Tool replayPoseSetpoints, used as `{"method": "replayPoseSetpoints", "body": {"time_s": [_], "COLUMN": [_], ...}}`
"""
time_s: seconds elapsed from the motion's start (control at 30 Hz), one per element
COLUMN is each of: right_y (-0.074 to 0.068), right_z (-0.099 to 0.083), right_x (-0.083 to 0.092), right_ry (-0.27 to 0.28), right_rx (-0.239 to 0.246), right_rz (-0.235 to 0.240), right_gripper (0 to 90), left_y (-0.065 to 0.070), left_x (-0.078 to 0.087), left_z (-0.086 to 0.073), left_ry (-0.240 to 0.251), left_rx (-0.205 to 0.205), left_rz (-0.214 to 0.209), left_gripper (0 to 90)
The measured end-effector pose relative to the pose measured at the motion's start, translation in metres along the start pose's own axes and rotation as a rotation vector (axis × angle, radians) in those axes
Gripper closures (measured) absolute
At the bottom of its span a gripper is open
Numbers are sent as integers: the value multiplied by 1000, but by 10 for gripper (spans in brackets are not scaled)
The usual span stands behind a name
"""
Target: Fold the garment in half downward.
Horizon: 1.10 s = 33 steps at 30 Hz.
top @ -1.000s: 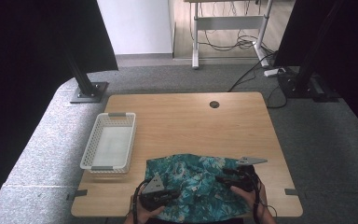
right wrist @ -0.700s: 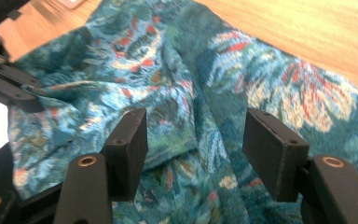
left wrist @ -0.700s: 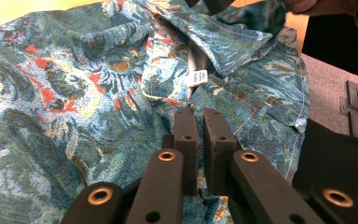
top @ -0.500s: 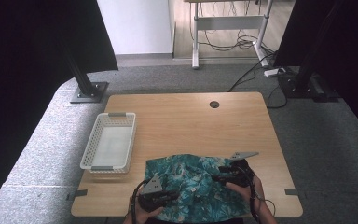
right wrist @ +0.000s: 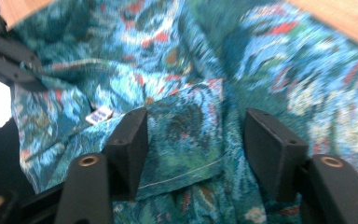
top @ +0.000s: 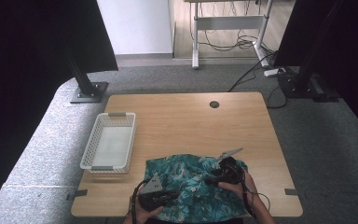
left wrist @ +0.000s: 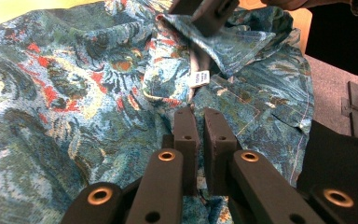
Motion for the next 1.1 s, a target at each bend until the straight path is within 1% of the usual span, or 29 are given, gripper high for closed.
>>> {"method": "replayPoseSetpoints", "body": {"time_s": [0.03,0.07,0.1,0.13,0.17,0.2,0.23,0.27,0.3,0.33,0.37,0.47,0.5,0.53,0.57,0.6,0.67,0.73,0.77,0.83,0.9,0.93,0.97,1.0,1.03,1.07,1.1], "right_y": [-1,-1,-1,-2,-4,-4,-5,-5,-7,-7,-11,-14,-17,-17,-18,-18,-18,-16,-14,-13,-12,-10,-6,-6,0,0,4], "right_z": [-2,-2,-3,-4,-5,-5,-8,-8,-11,-11,-16,-21,-25,-26,-28,-28,-30,-31,-32,-32,-32,-32,-31,-31,-30,-30,-30], "right_x": [-2,-2,-1,1,7,7,13,13,19,19,24,28,32,34,36,36,39,40,40,40,40,40,41,41,41,41,40], "right_ry": [-6,-6,-1,7,35,35,69,69,101,101,122,137,161,172,177,177,182,183,172,173,193,204,228,228,239,239,241], "right_rx": [18,18,25,30,45,45,56,56,69,69,80,94,102,106,107,107,103,96,87,82,72,59,35,35,2,2,-12], "right_rz": [26,26,39,39,48,48,59,59,75,75,87,89,92,92,91,91,85,78,66,62,59,62,34,34,7,7,-18], "right_gripper": [501,501,545,616,725,725,785,785,805,805,811,809,805,801,793,793,764,736,689,687,661,647,625,625,615,615,612], "left_y": [0,0,0,0,-1,-1,0,0,0,0,0,1,2,2,1,1,-1,-3,-5,-6,-8,-10,-12,-12,-15,-15,-16], "left_x": [0,0,0,0,0,0,1,1,1,1,2,3,4,4,4,4,5,6,6,7,7,7,7,7,8,8,8], "left_z": [0,0,0,0,0,0,0,0,0,0,0,0,0,0,0,0,0,1,3,5,6,6,5,5,5,5,4], "left_ry": [0,0,0,0,3,3,5,5,6,6,7,10,12,12,16,16,23,36,46,50,51,50,48,48,45,45,44], "left_rx": [3,3,4,4,6,6,6,6,9,9,11,11,13,13,24,24,39,51,64,65,76,77,87,87,92,92,94], "left_rz": [1,1,1,2,5,5,8,8,6,6,3,1,-1,-1,-7,-7,-16,-8,-13,-9,-18,-15,-8,-8,4,4,9], "left_gripper": [848,847,847,847,847,847,846,845,845,844,844,839,835,825,811,792,780,720,703,697,687,686,681,677,673,673,673]}}
Point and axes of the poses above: each handheld gripper's, and its own axes: x roughly backward along the jaws, z roughly out of its top, y roughly to its right, the point moved 2 cm from there along -x, roughly forward along the jaws, and after that the axes turned 3 degrees about x, right-handed, at the moved point
